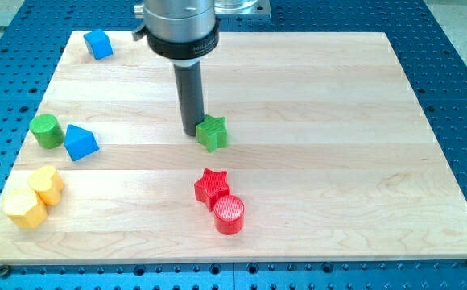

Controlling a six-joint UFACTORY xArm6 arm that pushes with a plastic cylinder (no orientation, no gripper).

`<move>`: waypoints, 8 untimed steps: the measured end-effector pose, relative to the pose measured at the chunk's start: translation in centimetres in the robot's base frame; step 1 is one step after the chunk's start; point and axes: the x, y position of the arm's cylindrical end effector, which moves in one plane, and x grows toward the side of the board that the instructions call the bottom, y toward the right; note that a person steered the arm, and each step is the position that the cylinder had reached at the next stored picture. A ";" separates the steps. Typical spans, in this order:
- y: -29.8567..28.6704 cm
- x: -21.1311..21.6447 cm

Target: Move the green star diagonally to the blue triangle

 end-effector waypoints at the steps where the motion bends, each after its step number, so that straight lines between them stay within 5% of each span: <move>1: 1.8 -2.0; 5: 2.1 10.8; 8: 1.1 11.6</move>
